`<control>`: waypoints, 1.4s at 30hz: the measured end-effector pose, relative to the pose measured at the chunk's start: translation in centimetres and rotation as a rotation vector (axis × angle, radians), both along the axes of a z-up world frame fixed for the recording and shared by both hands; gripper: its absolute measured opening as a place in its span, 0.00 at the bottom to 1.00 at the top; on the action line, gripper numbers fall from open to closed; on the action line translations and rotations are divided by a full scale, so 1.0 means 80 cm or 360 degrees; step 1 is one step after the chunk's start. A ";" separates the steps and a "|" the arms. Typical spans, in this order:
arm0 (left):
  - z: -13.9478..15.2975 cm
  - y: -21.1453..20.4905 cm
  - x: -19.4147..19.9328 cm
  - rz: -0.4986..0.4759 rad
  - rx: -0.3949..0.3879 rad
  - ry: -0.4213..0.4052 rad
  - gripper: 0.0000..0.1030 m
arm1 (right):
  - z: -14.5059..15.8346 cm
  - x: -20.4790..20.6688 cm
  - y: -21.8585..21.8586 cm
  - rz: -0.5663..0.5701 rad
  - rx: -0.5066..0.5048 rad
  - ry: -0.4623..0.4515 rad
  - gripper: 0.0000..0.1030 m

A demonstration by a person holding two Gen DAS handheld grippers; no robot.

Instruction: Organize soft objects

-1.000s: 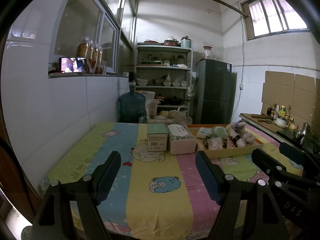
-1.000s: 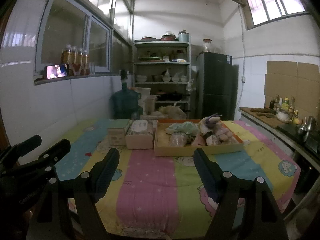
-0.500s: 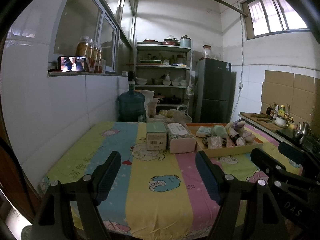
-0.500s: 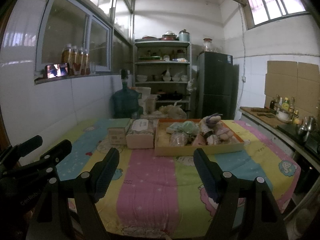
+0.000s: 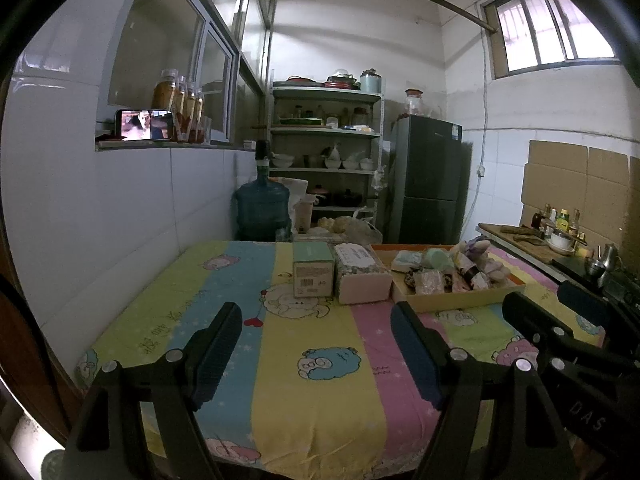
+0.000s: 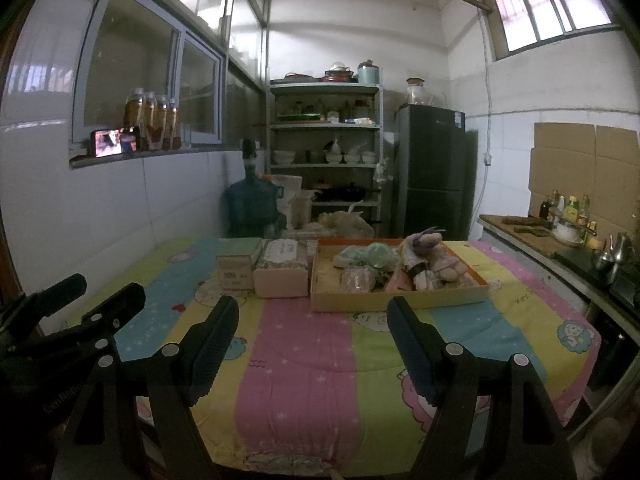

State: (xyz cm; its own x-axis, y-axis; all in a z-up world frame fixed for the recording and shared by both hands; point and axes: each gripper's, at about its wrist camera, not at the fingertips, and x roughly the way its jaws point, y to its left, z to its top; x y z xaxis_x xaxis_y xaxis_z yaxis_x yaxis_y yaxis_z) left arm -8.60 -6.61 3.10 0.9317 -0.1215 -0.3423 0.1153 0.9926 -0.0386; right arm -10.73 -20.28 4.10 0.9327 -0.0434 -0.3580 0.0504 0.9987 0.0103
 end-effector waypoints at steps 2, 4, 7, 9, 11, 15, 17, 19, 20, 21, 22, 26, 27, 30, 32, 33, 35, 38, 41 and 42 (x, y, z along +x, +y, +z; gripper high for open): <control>0.000 0.000 0.000 0.0001 0.0000 0.0000 0.75 | 0.000 0.000 0.000 -0.0001 -0.0002 -0.0001 0.76; 0.000 0.000 0.000 0.0001 0.0000 0.0003 0.75 | 0.000 0.000 0.000 0.0000 -0.0001 0.0000 0.76; 0.000 0.000 0.000 0.0002 0.0001 -0.0001 0.75 | 0.000 0.000 0.000 0.0001 -0.0002 -0.0002 0.76; 0.000 0.000 0.000 0.0000 -0.0001 0.0003 0.75 | 0.000 -0.001 0.000 0.0000 -0.0002 -0.0003 0.76; 0.000 0.000 -0.001 0.0002 0.0000 0.0001 0.75 | 0.000 -0.001 0.000 0.0002 0.0002 -0.0002 0.76; 0.000 0.000 0.000 0.0002 0.0000 0.0000 0.75 | 0.000 -0.001 0.000 0.0001 -0.0002 -0.0005 0.76; 0.000 -0.001 -0.002 0.0001 0.0003 0.0000 0.75 | 0.000 -0.001 0.000 0.0001 -0.0004 -0.0005 0.76; 0.000 0.000 -0.002 -0.0002 0.0000 0.0001 0.75 | 0.000 -0.001 0.000 0.0001 0.0000 -0.0002 0.76; -0.001 0.000 -0.002 -0.0003 0.0000 0.0000 0.75 | -0.001 -0.001 0.000 0.0000 0.0000 -0.0001 0.76; -0.001 0.000 -0.002 -0.0003 0.0000 0.0002 0.75 | -0.001 -0.001 0.000 0.0000 -0.0001 -0.0003 0.76; -0.002 0.000 -0.003 -0.0005 -0.0001 0.0005 0.75 | -0.001 -0.001 0.000 0.0001 0.0000 -0.0002 0.76; -0.004 -0.001 -0.008 -0.0011 0.0000 0.0010 0.75 | -0.001 -0.001 0.000 0.0001 -0.0001 -0.0004 0.76; -0.006 -0.002 -0.007 -0.0015 0.0001 0.0011 0.75 | -0.001 -0.001 0.000 0.0002 -0.0002 -0.0005 0.76; -0.006 -0.003 -0.007 -0.0014 0.0002 0.0010 0.75 | -0.001 -0.001 0.000 0.0001 -0.0003 -0.0003 0.76; -0.006 -0.003 -0.007 -0.0015 0.0003 0.0009 0.75 | -0.001 -0.001 0.000 0.0002 -0.0002 -0.0003 0.76; -0.006 -0.003 -0.007 -0.0015 0.0002 0.0010 0.75 | -0.001 -0.001 0.000 0.0001 -0.0002 -0.0005 0.76; -0.006 -0.003 -0.008 -0.0014 0.0002 0.0010 0.75 | -0.001 -0.001 0.000 0.0001 -0.0004 -0.0005 0.76; -0.006 -0.003 -0.007 -0.0015 0.0001 0.0010 0.75 | -0.001 -0.001 0.000 0.0002 -0.0001 -0.0002 0.76; -0.006 -0.003 -0.007 -0.0016 0.0002 0.0010 0.75 | -0.001 -0.001 0.000 0.0000 -0.0003 -0.0005 0.76; -0.006 -0.003 -0.007 -0.0018 0.0002 0.0011 0.75 | -0.001 -0.001 0.000 0.0001 -0.0002 -0.0004 0.76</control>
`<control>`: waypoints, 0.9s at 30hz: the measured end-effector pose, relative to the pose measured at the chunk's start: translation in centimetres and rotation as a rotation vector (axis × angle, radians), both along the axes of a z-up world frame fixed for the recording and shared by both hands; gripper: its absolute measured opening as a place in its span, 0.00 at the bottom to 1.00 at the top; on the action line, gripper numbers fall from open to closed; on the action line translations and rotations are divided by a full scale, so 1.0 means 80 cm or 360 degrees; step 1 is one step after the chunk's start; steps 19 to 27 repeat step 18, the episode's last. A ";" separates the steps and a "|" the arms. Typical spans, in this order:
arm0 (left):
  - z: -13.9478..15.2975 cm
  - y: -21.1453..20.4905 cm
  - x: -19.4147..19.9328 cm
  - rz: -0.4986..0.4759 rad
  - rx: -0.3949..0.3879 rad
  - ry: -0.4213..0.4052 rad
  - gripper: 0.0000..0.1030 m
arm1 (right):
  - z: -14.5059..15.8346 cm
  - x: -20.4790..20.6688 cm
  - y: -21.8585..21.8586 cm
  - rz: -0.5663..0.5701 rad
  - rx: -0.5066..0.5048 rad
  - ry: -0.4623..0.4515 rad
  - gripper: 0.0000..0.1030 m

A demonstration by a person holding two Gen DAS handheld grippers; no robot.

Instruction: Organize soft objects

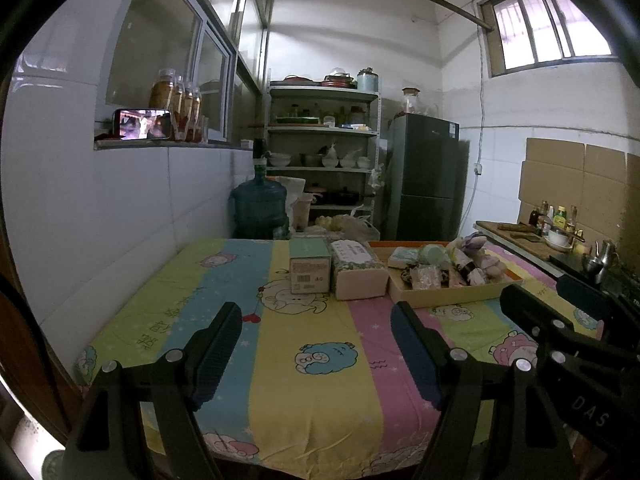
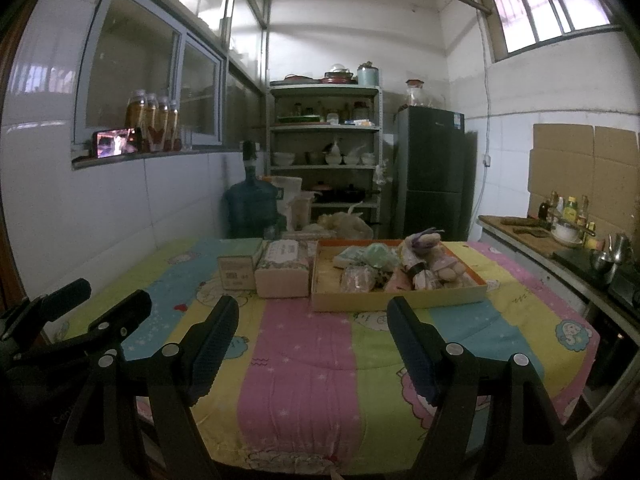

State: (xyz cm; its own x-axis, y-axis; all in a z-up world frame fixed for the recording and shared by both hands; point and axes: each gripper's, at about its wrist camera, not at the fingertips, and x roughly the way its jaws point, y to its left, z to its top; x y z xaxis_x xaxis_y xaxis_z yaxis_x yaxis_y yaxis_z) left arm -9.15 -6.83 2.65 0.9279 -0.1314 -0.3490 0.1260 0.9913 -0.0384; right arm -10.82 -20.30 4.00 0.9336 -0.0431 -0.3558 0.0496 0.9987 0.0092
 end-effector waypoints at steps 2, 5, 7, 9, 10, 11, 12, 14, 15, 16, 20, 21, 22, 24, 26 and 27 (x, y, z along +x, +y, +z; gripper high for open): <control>0.001 -0.001 0.000 -0.0003 0.0002 0.0000 0.75 | 0.000 0.000 0.001 0.0001 -0.0001 0.0000 0.76; 0.000 -0.001 -0.003 -0.0008 0.0004 0.0000 0.75 | 0.000 0.000 0.001 0.0000 -0.0001 -0.0001 0.76; 0.000 -0.001 -0.001 -0.0006 0.0002 0.0000 0.75 | 0.000 0.000 0.001 0.0002 -0.0001 -0.0001 0.76; 0.001 0.000 -0.001 -0.0009 -0.0003 0.0003 0.75 | 0.000 0.000 0.000 0.0001 0.0000 0.0000 0.76; 0.002 0.003 0.002 -0.0013 -0.0007 0.0005 0.75 | 0.000 -0.001 0.001 0.0001 0.0000 -0.0001 0.76; 0.002 0.003 0.002 -0.0017 -0.0011 0.0006 0.75 | 0.000 -0.001 0.001 0.0000 -0.0001 -0.0002 0.76; 0.001 0.004 0.002 -0.0020 -0.0016 0.0008 0.75 | 0.000 0.000 0.001 -0.0002 -0.0001 -0.0002 0.76; 0.001 0.004 0.002 -0.0023 -0.0025 0.0012 0.75 | -0.001 0.000 0.001 -0.0001 0.0002 0.0002 0.76; 0.002 0.006 0.004 -0.0015 -0.0024 0.0012 0.75 | 0.000 -0.001 0.002 -0.0001 0.0001 0.0003 0.76; 0.002 0.007 0.005 -0.0011 -0.0021 0.0010 0.75 | 0.000 -0.001 0.002 0.0000 0.0001 0.0002 0.76; 0.001 0.007 0.005 -0.0012 -0.0024 0.0010 0.75 | 0.000 -0.001 0.002 0.0001 0.0001 0.0001 0.76; 0.001 0.007 0.005 -0.0012 -0.0024 0.0010 0.75 | 0.000 -0.001 0.002 0.0001 0.0001 0.0001 0.76; 0.001 0.007 0.005 -0.0012 -0.0024 0.0010 0.75 | 0.000 -0.001 0.002 0.0001 0.0001 0.0001 0.76; 0.001 0.007 0.005 -0.0012 -0.0024 0.0010 0.75 | 0.000 -0.001 0.002 0.0001 0.0001 0.0001 0.76; 0.001 0.007 0.005 -0.0012 -0.0024 0.0010 0.75 | 0.000 -0.001 0.002 0.0001 0.0001 0.0001 0.76; 0.001 0.007 0.005 -0.0012 -0.0024 0.0010 0.75 | 0.000 -0.001 0.002 0.0001 0.0001 0.0001 0.76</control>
